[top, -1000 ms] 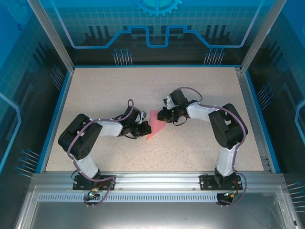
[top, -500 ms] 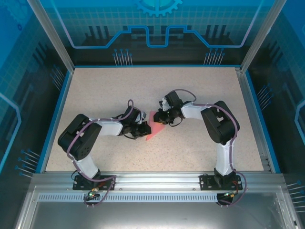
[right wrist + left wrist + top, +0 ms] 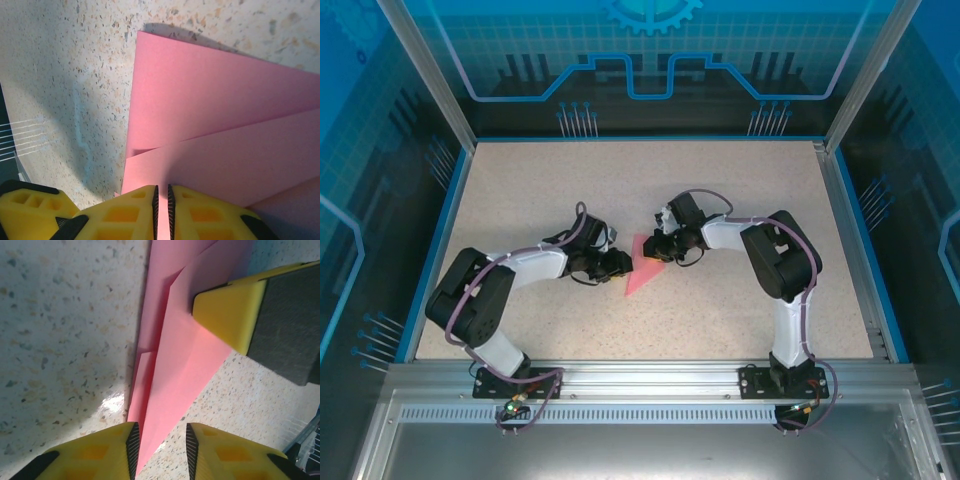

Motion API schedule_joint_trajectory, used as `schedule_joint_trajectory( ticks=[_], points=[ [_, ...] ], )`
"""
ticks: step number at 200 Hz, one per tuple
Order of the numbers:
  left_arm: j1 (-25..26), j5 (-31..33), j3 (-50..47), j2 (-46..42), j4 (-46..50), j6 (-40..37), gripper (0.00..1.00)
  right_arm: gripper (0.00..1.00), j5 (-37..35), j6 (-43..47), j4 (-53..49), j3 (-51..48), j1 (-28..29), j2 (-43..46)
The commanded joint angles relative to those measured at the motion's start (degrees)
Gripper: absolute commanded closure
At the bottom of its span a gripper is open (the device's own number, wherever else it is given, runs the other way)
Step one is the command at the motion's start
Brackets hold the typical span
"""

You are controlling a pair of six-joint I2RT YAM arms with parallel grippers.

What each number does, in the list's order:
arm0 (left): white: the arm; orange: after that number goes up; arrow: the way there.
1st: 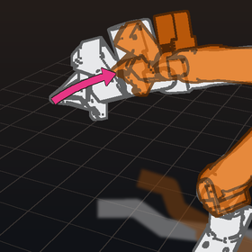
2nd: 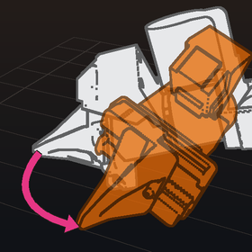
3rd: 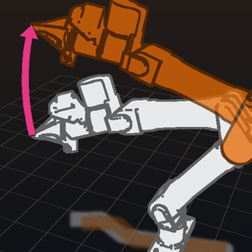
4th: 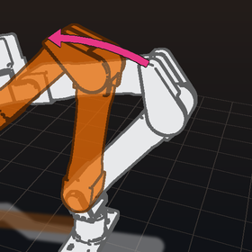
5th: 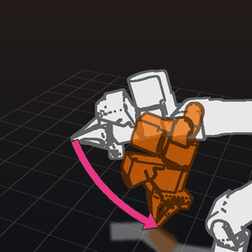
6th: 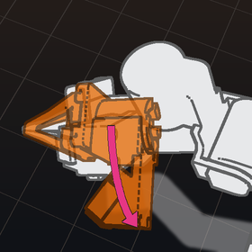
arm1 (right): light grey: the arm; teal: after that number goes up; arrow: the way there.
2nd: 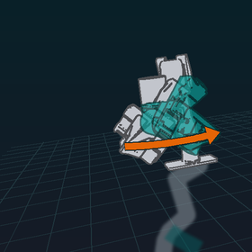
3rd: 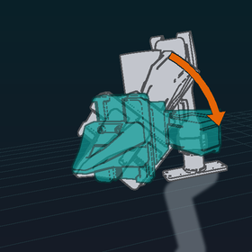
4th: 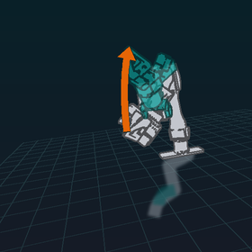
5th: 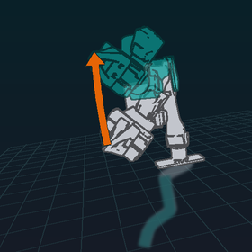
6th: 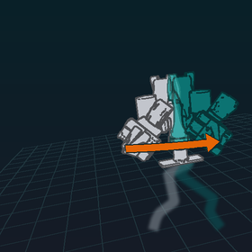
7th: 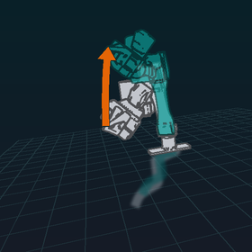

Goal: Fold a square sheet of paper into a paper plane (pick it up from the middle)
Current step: Fourth fold the wing at the center of the table.

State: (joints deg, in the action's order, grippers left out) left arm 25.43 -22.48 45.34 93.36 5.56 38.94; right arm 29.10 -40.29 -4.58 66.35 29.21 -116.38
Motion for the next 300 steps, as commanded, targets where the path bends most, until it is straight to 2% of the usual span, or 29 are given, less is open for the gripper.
schedule_joint_trajectory(
  ticks=[1, 96, 196, 300],
  points=[
    [-0.2, -0.1, 1.7, 1.4, 2.5, -0.5, 0.65, 0.84, -0.3, 0.2, -0.7, -1.7, -0.3, -1.0],
    [-0.2, -0.9, 4.3, 7.1, 2.4, -1.0, 0.63, 0.83, 1.0, -0.4, 0.4, -1.9, -0.5, -1.1],
    [-0.2, -3.7, 4.1, 8.0, 1.1, -1.0, 0.70, 0.83, 1.9, -1.0, 1.0, -1.9, -0.5, -1.1],
    [-0.2, -3.8, 3.0, 7.9, 0.3, -0.9, 0.76, 0.78, 0.6, -0.3, -1.4, -5.0, -0.6, 9.0]
  ],
)
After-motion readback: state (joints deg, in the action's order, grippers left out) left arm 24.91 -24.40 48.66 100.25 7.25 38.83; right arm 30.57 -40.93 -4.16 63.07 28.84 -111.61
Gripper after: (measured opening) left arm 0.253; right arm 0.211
